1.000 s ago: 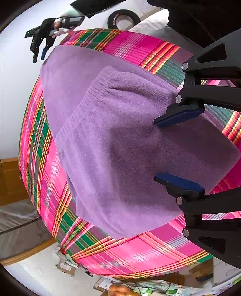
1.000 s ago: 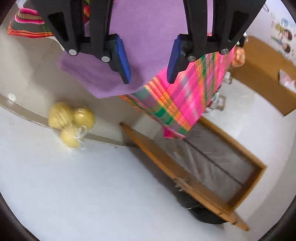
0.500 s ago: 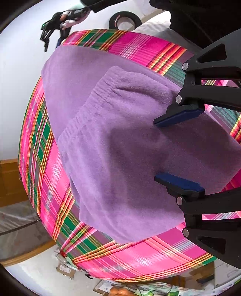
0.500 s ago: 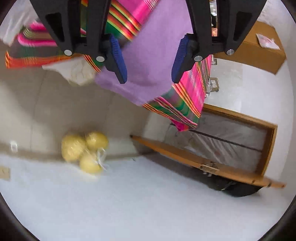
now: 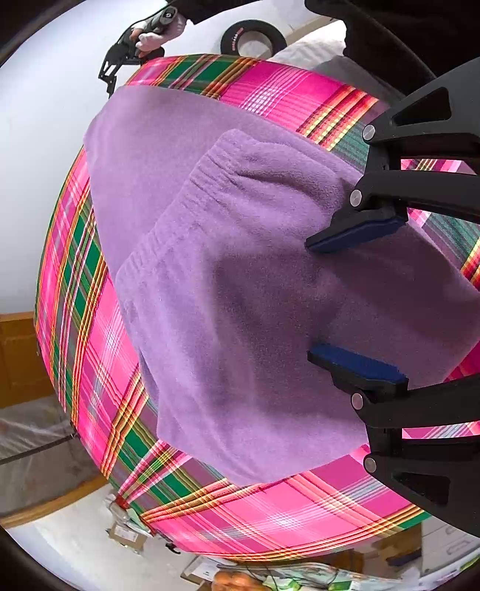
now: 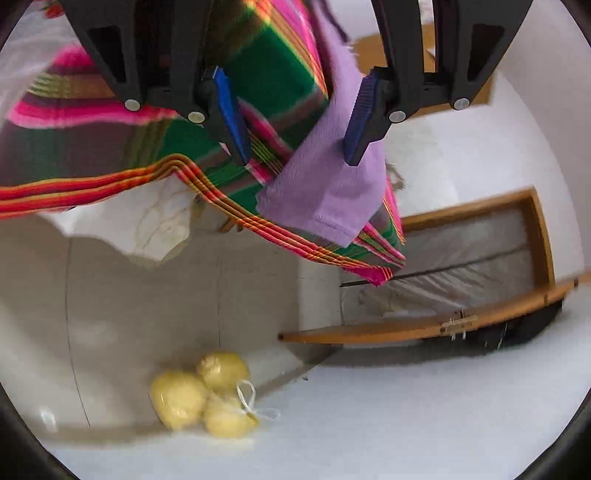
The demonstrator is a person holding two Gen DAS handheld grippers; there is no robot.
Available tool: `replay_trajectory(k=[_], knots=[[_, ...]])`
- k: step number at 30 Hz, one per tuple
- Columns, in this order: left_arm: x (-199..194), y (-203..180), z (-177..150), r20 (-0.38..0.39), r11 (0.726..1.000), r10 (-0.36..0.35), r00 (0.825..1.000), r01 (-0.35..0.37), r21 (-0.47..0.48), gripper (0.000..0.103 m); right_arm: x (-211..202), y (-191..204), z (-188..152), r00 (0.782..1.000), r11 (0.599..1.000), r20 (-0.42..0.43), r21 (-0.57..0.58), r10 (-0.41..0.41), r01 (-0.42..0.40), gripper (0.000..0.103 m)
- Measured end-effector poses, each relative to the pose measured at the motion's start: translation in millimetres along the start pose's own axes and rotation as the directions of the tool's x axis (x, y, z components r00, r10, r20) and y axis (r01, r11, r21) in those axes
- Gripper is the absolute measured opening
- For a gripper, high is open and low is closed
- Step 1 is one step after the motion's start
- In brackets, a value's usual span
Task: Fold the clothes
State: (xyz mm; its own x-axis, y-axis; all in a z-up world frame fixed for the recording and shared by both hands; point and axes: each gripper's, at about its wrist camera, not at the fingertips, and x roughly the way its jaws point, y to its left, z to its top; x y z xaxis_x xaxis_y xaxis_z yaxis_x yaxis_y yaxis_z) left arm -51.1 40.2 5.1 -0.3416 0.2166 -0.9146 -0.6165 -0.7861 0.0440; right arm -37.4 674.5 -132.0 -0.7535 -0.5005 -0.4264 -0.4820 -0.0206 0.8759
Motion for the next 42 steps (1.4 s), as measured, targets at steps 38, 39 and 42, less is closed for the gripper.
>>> replay_trajectory(k=[38, 39, 42], knots=[[-16, 6, 9, 0.030, 0.999, -0.038, 0.999, 0.038, -0.007, 0.055, 39, 163, -146, 0.996, 0.707, 0.035, -0.707, 0.078, -0.030, 0.009], [-16, 8, 8, 0.032, 0.999, -0.036, 0.999, 0.036, -0.018, 0.055, 47, 166, -158, 0.998, 0.685, 0.018, -0.728, 0.064, -0.031, 0.009], [-20, 16, 7, 0.042, 0.997, -0.032, 0.999, 0.035, -0.062, 0.055, 69, 174, -197, 0.999, 0.618, -0.032, -0.785, 0.022, -0.039, 0.009]])
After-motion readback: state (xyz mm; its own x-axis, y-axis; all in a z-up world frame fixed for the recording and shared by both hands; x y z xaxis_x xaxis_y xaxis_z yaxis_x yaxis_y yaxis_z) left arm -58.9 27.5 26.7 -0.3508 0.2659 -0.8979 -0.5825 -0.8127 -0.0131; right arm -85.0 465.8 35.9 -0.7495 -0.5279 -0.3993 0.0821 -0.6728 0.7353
